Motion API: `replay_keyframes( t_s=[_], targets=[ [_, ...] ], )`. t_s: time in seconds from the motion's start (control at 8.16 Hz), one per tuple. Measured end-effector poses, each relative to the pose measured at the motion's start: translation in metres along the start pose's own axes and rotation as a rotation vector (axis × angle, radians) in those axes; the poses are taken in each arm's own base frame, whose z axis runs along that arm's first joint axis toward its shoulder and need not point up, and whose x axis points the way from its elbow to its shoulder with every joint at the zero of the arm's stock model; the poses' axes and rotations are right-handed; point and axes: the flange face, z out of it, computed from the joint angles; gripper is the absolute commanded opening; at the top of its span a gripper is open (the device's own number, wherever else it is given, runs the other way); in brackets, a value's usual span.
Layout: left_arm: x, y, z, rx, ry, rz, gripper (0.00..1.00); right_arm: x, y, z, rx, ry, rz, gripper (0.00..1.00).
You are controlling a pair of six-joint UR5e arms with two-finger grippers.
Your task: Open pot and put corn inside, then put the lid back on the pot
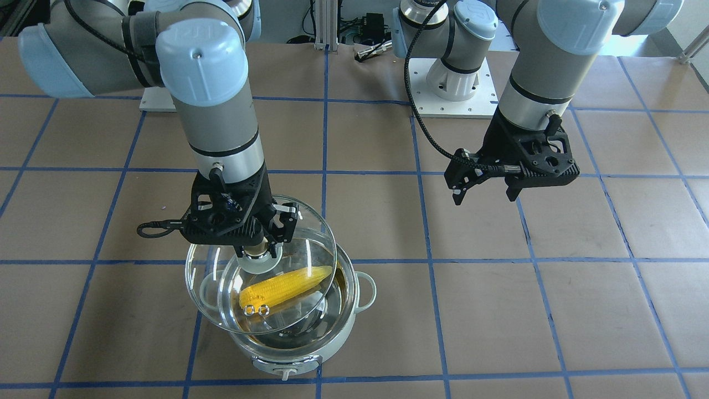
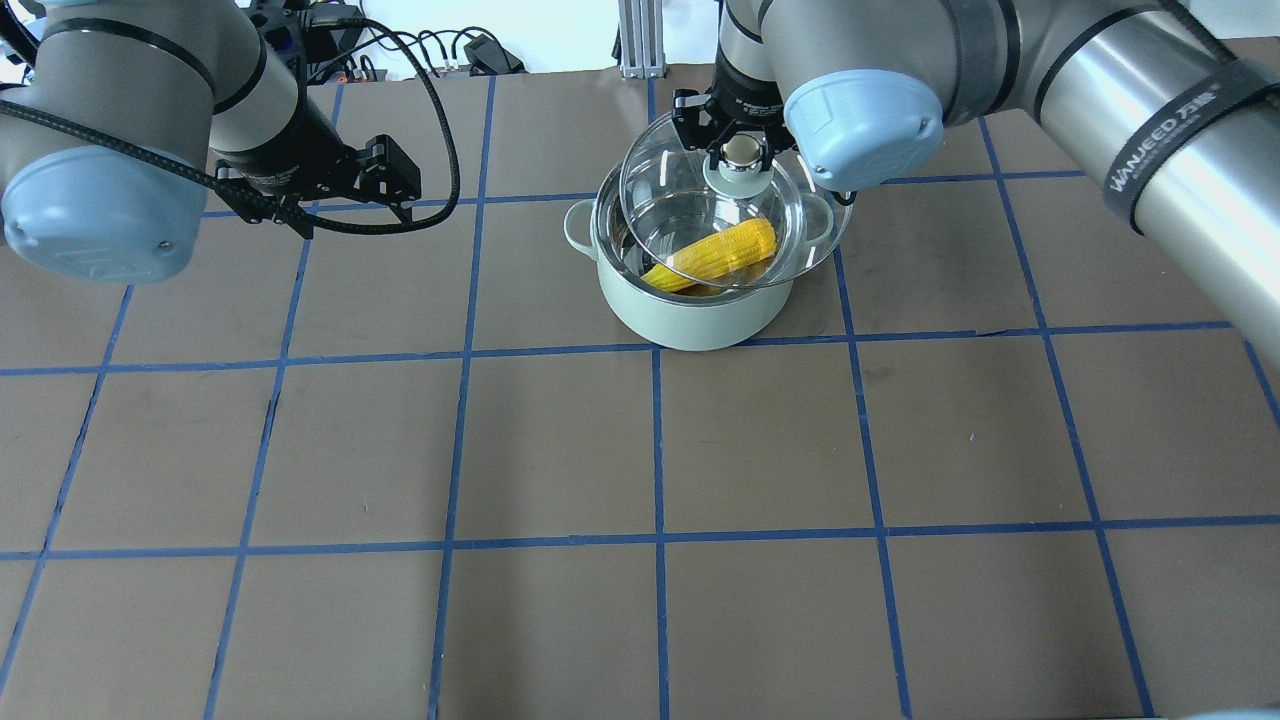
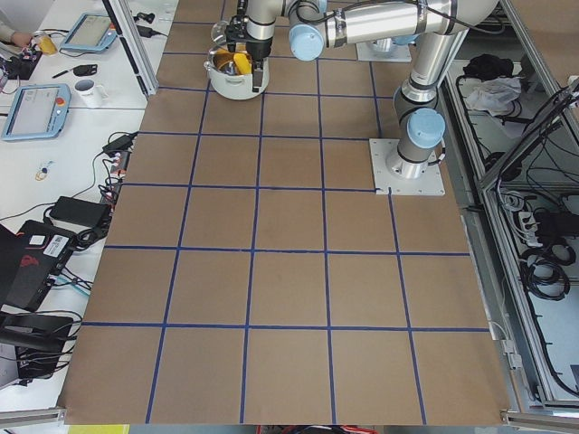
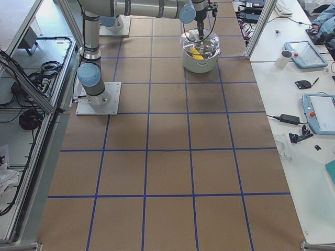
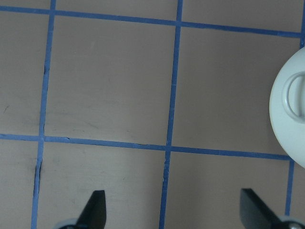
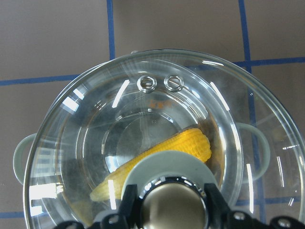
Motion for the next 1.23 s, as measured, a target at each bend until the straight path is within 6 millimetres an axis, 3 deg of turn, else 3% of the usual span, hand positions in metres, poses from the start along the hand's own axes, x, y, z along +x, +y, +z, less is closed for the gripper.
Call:
replay_keyframes(
  t_s=[0.25, 0.61, 0.98, 1.23],
  targets=[
    [0.000, 0.002, -0.001, -0.006, -0.002, -0.001, 1.00, -0.013, -0.002, 0.026, -0.006, -0.001, 0.034, 0.29],
    [-0.001, 0.021, -0.011, -0.097, -0.008, -0.013, 1.00, -0.029, 0.000, 0.049, -0.002, -0.008, 0.055, 0.30],
    [0.002, 0.026, -0.013, -0.118, -0.010, -0.050, 1.00, -0.034, 0.000, 0.056, 0.003, -0.013, 0.053, 0.30],
    [0.015, 0.026, -0.006, -0.126, -0.007, -0.029, 1.00, -0.034, 0.000, 0.057, 0.002, -0.013, 0.047, 0.30]
  ],
)
